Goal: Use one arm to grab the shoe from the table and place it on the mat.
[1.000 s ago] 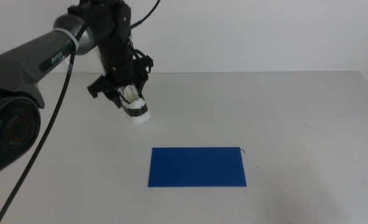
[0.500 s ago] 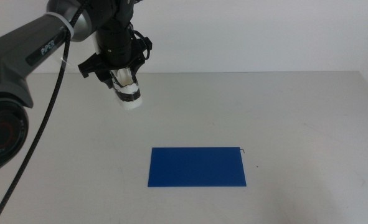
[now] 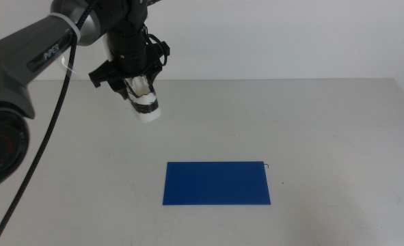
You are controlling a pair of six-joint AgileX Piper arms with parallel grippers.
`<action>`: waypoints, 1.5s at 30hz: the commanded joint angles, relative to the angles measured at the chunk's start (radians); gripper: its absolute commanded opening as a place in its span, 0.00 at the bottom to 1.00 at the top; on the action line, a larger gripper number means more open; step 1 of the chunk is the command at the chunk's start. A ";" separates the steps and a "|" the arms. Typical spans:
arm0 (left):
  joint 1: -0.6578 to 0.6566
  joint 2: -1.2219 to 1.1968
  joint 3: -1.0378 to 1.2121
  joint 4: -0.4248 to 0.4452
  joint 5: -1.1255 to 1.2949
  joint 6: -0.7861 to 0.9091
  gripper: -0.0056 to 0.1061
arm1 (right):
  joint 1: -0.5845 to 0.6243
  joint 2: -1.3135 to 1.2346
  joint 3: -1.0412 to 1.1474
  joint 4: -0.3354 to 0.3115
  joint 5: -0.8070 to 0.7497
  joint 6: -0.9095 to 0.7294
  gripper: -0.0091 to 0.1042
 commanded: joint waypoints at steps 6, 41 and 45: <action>-0.063 -0.195 0.170 0.060 0.073 -0.324 0.08 | -0.005 -0.021 -0.010 -0.008 -0.079 -0.013 0.67; -0.390 -0.081 0.179 -0.029 0.074 -1.147 0.04 | -0.005 -0.021 -0.010 -0.008 -0.079 -0.013 0.67; -0.396 -0.067 0.181 -0.016 0.074 -1.147 0.04 | -0.005 -0.021 -0.010 -0.008 -0.079 -0.013 0.67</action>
